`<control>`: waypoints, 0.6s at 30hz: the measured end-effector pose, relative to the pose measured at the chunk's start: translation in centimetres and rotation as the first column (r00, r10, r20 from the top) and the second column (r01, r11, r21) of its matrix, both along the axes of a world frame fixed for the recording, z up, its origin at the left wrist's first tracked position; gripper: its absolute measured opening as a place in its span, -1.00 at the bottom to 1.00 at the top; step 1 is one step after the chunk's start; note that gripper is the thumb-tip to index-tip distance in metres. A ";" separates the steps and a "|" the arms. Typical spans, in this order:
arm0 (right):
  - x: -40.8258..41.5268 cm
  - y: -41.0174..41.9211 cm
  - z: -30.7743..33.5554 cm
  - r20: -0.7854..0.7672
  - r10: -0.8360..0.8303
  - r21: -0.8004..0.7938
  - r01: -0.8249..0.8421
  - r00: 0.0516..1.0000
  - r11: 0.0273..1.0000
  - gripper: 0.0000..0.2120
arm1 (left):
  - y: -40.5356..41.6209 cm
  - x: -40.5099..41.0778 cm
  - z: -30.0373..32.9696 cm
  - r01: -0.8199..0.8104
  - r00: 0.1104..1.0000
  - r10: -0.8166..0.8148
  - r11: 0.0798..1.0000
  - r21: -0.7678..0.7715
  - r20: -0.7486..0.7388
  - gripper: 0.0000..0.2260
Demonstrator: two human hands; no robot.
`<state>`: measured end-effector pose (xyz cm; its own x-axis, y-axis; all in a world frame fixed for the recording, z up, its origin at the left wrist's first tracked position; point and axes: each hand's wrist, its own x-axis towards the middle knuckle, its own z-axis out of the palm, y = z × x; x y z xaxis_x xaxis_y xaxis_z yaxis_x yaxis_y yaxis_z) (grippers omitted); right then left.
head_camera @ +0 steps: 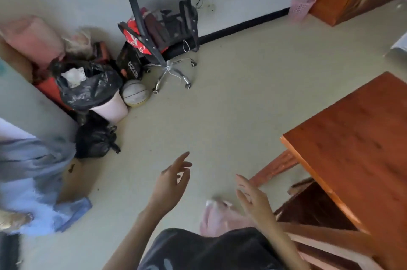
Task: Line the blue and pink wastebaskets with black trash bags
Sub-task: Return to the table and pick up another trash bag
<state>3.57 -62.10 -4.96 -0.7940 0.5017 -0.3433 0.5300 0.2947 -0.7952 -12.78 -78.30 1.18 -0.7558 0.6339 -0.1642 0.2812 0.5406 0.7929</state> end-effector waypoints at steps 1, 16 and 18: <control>-1.4 1.1 -0.3 -0.001 -0.043 -0.009 0.043 0.999 0.999 -0.62 | 1.7 -1.7 -0.4 0.030 1.000 -0.030 1.000 0.004 0.004 -0.64; -23.8 27.6 2.5 -0.092 -0.343 0.000 0.345 0.935 0.939 -0.63 | 27.0 -25.3 -3.5 0.221 0.972 -0.216 0.974 -0.058 0.089 -0.67; -25.0 30.6 2.5 -0.104 -0.425 -0.010 0.426 0.899 0.905 -0.63 | 31.2 -27.6 -3.7 0.276 0.957 -0.271 0.960 -0.039 0.107 -0.66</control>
<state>-21.45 -31.48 -2.50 -0.5341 0.8033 -0.2634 0.5239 0.0700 -0.8489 -40.34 -47.09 -2.49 -0.5328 0.8025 -0.2685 0.3453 0.4959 0.7968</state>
